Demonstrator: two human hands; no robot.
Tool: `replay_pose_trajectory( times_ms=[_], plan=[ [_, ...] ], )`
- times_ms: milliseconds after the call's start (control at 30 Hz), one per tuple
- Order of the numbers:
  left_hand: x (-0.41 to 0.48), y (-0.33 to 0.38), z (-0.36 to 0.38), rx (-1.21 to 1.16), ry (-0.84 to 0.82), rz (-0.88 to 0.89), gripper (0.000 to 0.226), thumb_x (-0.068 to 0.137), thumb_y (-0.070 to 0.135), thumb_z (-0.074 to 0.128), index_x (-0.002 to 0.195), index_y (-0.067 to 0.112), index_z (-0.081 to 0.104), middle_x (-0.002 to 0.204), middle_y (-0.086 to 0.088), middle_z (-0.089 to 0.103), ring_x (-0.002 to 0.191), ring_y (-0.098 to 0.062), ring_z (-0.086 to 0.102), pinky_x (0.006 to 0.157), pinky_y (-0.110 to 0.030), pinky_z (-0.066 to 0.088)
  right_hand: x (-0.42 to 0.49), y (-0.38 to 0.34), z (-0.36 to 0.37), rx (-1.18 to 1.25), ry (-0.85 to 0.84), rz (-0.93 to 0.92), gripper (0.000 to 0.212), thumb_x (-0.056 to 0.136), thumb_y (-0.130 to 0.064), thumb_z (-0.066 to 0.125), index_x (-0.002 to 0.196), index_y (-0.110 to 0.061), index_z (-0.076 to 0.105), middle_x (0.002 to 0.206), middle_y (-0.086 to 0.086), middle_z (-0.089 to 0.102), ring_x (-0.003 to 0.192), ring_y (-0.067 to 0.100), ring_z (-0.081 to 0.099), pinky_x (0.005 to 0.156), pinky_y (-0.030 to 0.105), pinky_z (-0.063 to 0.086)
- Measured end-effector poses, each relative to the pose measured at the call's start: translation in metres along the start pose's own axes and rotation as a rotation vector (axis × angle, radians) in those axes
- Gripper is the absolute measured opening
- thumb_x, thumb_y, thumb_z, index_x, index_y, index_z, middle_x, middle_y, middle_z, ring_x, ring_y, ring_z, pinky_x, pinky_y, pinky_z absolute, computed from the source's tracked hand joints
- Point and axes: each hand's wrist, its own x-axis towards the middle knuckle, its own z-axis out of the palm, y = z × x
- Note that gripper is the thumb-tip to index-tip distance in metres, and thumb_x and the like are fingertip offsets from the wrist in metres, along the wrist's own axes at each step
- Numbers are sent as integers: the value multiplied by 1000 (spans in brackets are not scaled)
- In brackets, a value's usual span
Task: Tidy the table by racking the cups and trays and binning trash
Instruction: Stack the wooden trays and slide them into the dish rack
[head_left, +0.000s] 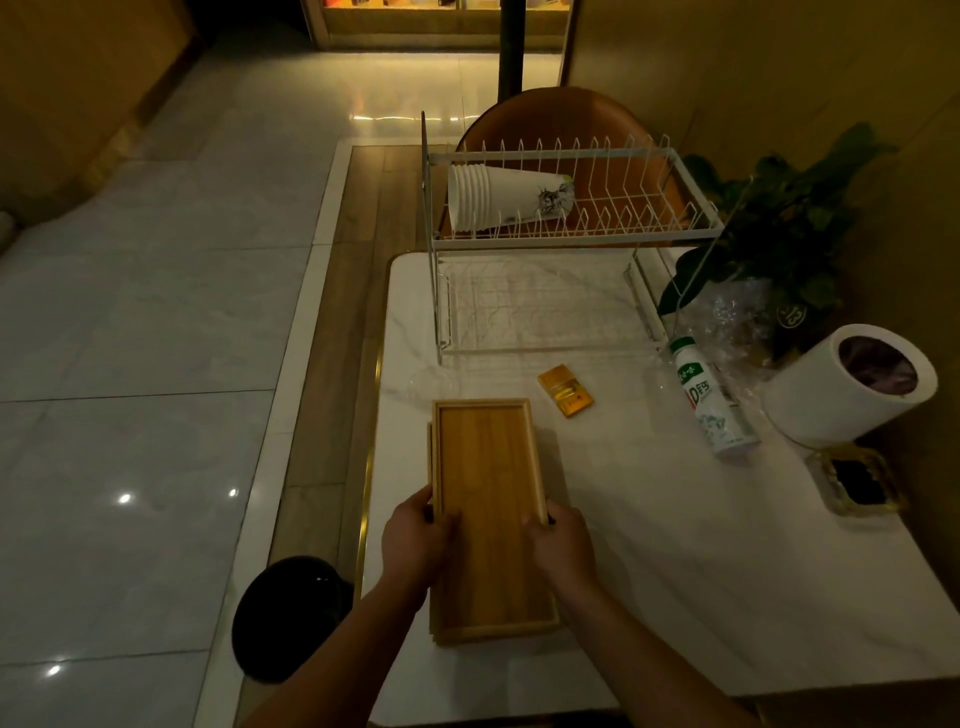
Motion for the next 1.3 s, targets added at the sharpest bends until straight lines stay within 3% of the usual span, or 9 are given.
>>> replay_pose_trajectory(
  times_ms=[200, 333, 500, 767, 900, 1000, 1067, 1133, 1300],
  plan=[
    [-3, -5, -1, 10, 35, 15, 46, 95, 30, 63, 141, 24, 54, 124, -7, 69, 104, -24, 68, 90, -46, 58, -1, 3, 3, -22, 25, 29, 39, 93, -26, 62, 126, -6, 61, 122, 19, 57, 110, 35, 58, 89, 34, 46],
    [-3, -9, -2, 9, 67, 23, 47, 96, 28, 62, 142, 24, 54, 122, -6, 70, 100, -22, 69, 89, -46, 58, -5, 3, 5, -11, 9, 32, 47, 93, -27, 63, 134, -6, 55, 124, 16, 53, 111, 32, 57, 84, 27, 41],
    [-3, -12, 2, 10, 96, 10, 47, 97, 28, 60, 142, 25, 53, 123, -5, 69, 102, -21, 68, 90, -44, 58, -2, 0, 5, -31, 13, 11, 38, 93, -28, 62, 126, -9, 62, 120, 16, 55, 105, 32, 59, 86, 33, 47],
    [1, -25, 1, -63, 67, -23, 56, 95, 28, 65, 147, 20, 46, 133, -8, 61, 111, -24, 64, 97, -50, 54, -3, 6, -1, 118, -42, 18, 46, 92, -31, 64, 135, -15, 56, 125, 12, 60, 106, 26, 62, 84, 38, 55],
    [4, -38, 0, -256, 42, -86, 69, 95, 34, 64, 154, 22, 31, 150, -9, 45, 132, -29, 49, 106, -46, 43, -11, 16, -7, 223, -84, 61, 59, 95, -32, 60, 147, -10, 41, 145, 10, 49, 128, 25, 52, 104, 41, 46],
    [5, -50, 0, -454, -89, -158, 72, 97, 37, 59, 157, 23, 22, 159, -9, 35, 141, -31, 39, 115, -51, 35, -16, 19, -5, 273, -137, 79, 56, 100, -27, 53, 149, -6, 35, 153, 12, 41, 139, 24, 42, 111, 35, 36],
    [4, -55, 2, -467, -184, -131, 68, 95, 41, 58, 155, 27, 29, 154, -6, 43, 135, -29, 48, 110, -54, 42, -18, 17, -2, 272, -166, 63, 50, 101, -24, 48, 147, -4, 39, 152, 13, 42, 138, 22, 42, 111, 30, 34],
    [1, -55, 4, -475, -246, -108, 61, 93, 44, 59, 149, 34, 37, 143, 0, 54, 123, -24, 58, 95, -47, 55, -20, 14, 0, 286, -176, 42, 43, 102, -22, 46, 142, -5, 46, 148, 14, 48, 134, 19, 45, 109, 26, 36],
    [-4, -56, 9, -524, -292, -129, 50, 93, 42, 58, 139, 44, 38, 132, 3, 60, 113, -25, 65, 80, -41, 60, -25, 14, 5, 320, -176, 61, 48, 103, -22, 45, 148, -8, 37, 152, 11, 42, 140, 23, 41, 115, 32, 33]
  ],
)
